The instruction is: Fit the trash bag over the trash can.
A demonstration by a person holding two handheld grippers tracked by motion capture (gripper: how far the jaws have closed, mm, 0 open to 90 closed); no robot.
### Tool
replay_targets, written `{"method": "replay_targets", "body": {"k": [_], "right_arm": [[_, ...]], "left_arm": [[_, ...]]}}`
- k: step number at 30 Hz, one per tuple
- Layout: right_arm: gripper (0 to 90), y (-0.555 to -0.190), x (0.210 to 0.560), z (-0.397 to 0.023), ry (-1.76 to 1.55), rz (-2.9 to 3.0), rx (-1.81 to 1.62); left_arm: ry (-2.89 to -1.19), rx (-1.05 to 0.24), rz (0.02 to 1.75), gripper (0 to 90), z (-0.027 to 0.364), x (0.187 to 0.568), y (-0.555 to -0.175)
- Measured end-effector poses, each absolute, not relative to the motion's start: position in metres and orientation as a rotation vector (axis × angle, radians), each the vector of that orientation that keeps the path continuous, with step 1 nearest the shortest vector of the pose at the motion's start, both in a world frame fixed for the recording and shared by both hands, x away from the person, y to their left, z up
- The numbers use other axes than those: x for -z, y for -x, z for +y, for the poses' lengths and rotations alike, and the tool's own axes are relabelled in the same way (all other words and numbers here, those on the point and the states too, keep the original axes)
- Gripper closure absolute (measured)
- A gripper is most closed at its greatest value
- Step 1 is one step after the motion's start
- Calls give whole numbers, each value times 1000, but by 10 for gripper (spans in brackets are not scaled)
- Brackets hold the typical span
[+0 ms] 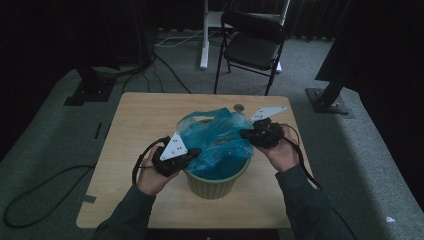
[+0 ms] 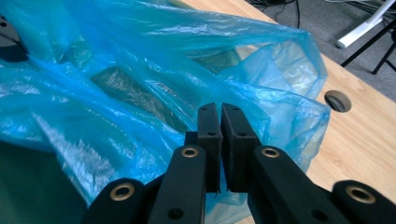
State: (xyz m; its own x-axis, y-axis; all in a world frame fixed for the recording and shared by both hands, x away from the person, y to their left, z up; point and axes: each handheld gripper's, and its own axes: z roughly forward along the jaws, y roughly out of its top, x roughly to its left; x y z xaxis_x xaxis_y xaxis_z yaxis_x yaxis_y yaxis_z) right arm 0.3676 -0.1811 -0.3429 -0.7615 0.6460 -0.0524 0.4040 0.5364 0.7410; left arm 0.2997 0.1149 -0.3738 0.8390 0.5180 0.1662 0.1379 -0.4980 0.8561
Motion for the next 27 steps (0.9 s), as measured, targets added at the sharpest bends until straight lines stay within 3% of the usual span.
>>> {"method": "replay_targets", "body": {"k": [14,27], "right_arm": [[875,-358,342,-183,-849,2459,-1097],[875,-359,343,-181,-846,2463,-1098]], "left_arm": [[-2029,-561,511,729,122,357,-297],[-1984,-629,564,504,107,326,-326]]}}
